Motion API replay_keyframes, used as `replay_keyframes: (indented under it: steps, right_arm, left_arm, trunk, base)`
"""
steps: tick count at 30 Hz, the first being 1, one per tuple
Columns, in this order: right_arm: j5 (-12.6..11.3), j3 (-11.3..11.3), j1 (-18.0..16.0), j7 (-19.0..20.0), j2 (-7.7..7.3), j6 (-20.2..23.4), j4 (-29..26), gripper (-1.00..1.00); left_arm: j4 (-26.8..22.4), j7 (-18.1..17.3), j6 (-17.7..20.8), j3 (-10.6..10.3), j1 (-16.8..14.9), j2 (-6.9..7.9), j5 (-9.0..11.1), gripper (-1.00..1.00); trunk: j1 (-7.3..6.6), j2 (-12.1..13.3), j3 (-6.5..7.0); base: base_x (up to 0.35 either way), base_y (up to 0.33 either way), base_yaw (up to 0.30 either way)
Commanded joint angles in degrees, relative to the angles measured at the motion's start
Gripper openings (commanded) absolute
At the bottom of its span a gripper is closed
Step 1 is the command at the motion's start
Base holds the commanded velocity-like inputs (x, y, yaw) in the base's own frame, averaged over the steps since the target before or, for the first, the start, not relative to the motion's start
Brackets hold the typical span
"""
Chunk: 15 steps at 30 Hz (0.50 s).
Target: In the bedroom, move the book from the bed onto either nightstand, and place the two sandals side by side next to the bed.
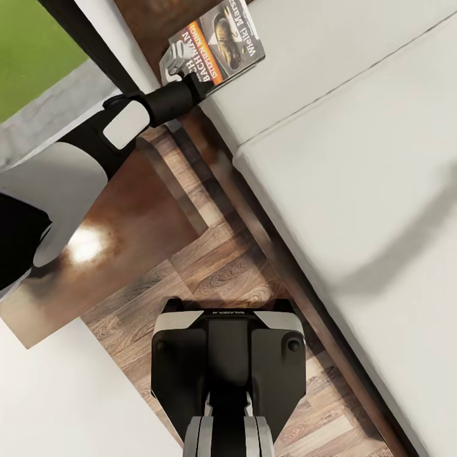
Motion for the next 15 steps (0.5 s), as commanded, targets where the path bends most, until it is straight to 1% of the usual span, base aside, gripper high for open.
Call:
replay_keyframes:
  steps: [1, 2, 4, 7, 9, 10, 12, 13, 15]
  right_arm:
    - [0.2, 0.0, -0.1, 0.3, 0.05, 0.2, 0.0, 1.0]
    - [0.2, 0.0, -0.1, 0.3, 0.05, 0.2, 0.0, 1.0]
    - [0.1, 0.1, -0.2, 0.3, 0.2, 0.2, -0.2, 1.0]
    - [0.1, 0.3, -0.2, 0.2, 0.38, 0.2, -0.6, 1.0]
    - [0.1, 0.4, -0.1, 0.1, 0.48, 0.2, -0.9, 1.0]
    - [0.1, 0.4, -0.1, 0.1, 0.48, 0.2, -0.9, 1.0]
    - [0.2, 0.4, -0.2, 0.0, 0.57, 0.2, -1.4, 1.0]
    - [0.2, 0.4, -0.2, 0.0, 0.57, 0.2, -1.4, 1.0]
    - [0.2, 0.5, -0.1, -0.1, 0.7, 0.2, -2.2, 1.0]
  left_arm:
    - [-5.5, 0.0, 1.0, 0.1, 0.6, -3.34, 1.0, -1.0]
    - [-5.5, 0.0, 1.0, 0.1, 0.6, -3.34, 1.0, -1.0]
    - [-9.2, 1.3, 2.4, 0.2, 2.1, -3.17, 1.0, -1.0]
    - [-15.7, 4.8, 4.5, 0.6, 4.8, -2.91, 1.0, -1.0]
    - [-20.9, 7.9, 6.4, 1.7, 6.5, -2.48, 1.0, -1.0]
    - [-20.9, 7.9, 6.4, 1.7, 6.5, -2.48, 1.0, -1.0]
    - [-26.2, 11.2, 9.0, 3.5, 8.2, -1.99, 1.0, -1.0]
    - [-26.2, 11.2, 9.0, 3.5, 8.2, -1.99, 1.0, -1.0]
    - [-31.9, 14.8, 12.3, 5.9, 10.1, -1.69, 0.9, -1.0]
  trunk:
    - [0.05, 0.0, -0.03]
    - [0.05, 0.0, -0.03]
    - [0.05, 0.0, -0.03]
    - [0.05, 0.0, -0.03]
    - [0.05, 0.0, -0.03]
    - [0.05, 0.0, -0.03]
    - [0.05, 0.0, -0.03]
    - [0.05, 0.0, -0.03]
    - [0.05, 0.0, -0.03]
  base:
    - [0.0, 0.0, 0.0]
    - [0.0, 0.0, 0.0]
    - [0.0, 0.0, 0.0]
    - [0.0, 0.0, 0.0]
    - [0.0, 0.0, 0.0]
    - [0.0, 0.0, 0.0]
    - [0.0, 0.0, 0.0]
    - [0.0, 0.0, 0.0]
    - [0.0, 0.0, 0.0]
